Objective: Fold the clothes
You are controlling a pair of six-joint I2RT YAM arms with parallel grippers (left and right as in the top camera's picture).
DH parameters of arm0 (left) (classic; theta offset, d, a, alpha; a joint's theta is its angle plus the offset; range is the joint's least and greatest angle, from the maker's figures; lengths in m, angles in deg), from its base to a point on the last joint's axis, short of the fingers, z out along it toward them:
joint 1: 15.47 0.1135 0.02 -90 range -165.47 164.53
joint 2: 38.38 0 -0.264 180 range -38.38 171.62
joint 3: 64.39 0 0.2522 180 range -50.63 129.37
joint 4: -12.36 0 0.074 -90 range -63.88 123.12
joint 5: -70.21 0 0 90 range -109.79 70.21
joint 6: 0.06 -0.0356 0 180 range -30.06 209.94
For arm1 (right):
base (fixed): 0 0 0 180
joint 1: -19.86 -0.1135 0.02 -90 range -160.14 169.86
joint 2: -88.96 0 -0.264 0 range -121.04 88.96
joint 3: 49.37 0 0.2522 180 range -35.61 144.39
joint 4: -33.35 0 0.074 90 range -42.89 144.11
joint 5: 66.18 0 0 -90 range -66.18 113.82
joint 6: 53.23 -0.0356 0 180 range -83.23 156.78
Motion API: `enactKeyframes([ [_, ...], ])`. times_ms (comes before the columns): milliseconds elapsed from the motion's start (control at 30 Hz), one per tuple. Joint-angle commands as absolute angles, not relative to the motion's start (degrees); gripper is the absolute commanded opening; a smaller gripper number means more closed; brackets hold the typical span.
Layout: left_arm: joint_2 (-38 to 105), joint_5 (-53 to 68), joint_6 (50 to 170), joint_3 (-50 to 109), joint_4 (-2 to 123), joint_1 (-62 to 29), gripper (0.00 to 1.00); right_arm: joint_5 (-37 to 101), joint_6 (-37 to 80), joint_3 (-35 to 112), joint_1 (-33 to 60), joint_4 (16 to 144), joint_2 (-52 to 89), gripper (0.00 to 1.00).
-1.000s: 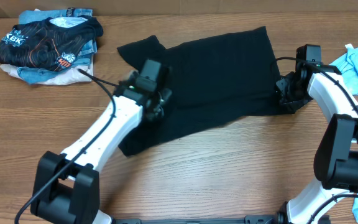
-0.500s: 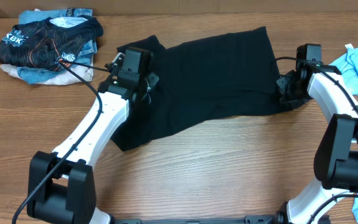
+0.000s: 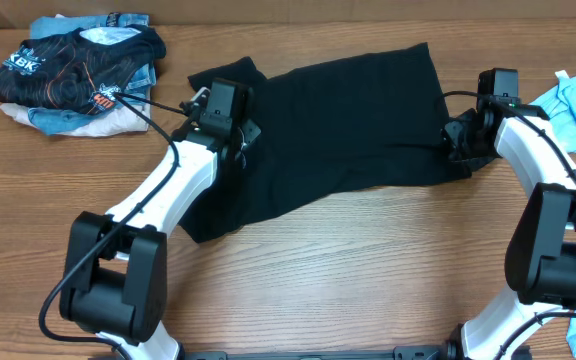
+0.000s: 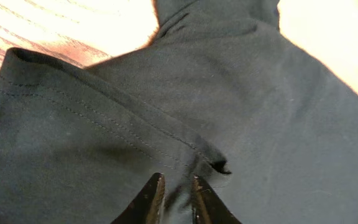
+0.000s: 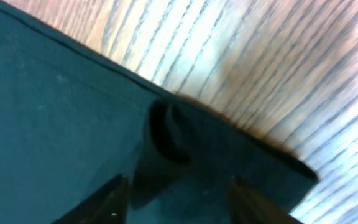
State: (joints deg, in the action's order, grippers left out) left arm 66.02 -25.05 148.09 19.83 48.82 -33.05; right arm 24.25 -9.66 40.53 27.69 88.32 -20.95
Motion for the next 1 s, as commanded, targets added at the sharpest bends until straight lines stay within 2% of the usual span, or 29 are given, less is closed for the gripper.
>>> enactKeyframes([
  [0,66.56,-26.17,143.04,21.03,49.1,-32.73,0.27,27.6,-8.31,40.64,27.87,87.2,-21.32,0.61],
  [67,66.56,-25.88,142.15,21.47,51.27,-32.73,0.37,28.27,-8.33,40.64,27.84,87.01,-21.32,0.67],
  [167,66.56,-25.75,141.69,22.25,55.57,-32.73,0.56,28.23,-8.13,40.62,27.71,86.92,-21.45,0.71],
  [333,66.37,-25.66,133.25,24.22,58.41,-32.75,0.88,28.23,-4.96,40.6,27.52,84.52,-21.67,0.8],
  [433,65.86,-25.64,129.56,27.98,64.51,-32.75,1.0,28.1,-3.21,41.69,27.91,86.42,-21.32,0.82],
  [533,65.32,-25.73,128.9,33.55,75.57,-32.75,1.0,27.79,-3.23,43.31,28.76,91.64,-20.42,0.73],
  [600,64.99,-25.53,129.89,37.14,84.18,-32.75,1.0,27.94,-3.21,43.68,29.05,94.53,-19.66,0.56],
  [667,64.99,-25.49,132.9,39.0,91.2,-32.75,1.0,28.23,-1.99,43.68,29.03,96.23,-19.46,0.47],
  [767,65.29,-22.93,134.08,37.64,96.25,-32.75,0.99,28.45,2.51,43.13,28.54,96.28,-19.75,0.41],
  [867,65.47,-19.37,134.06,33.95,94.85,-32.75,0.82,28.49,2.58,43.09,28.13,95.62,-20.97,0.27],
  [967,65.47,-16.81,134.06,29.84,91.46,-32.75,0.61,28.49,2.75,43.09,27.95,95.03,-22.5,0.12],
])
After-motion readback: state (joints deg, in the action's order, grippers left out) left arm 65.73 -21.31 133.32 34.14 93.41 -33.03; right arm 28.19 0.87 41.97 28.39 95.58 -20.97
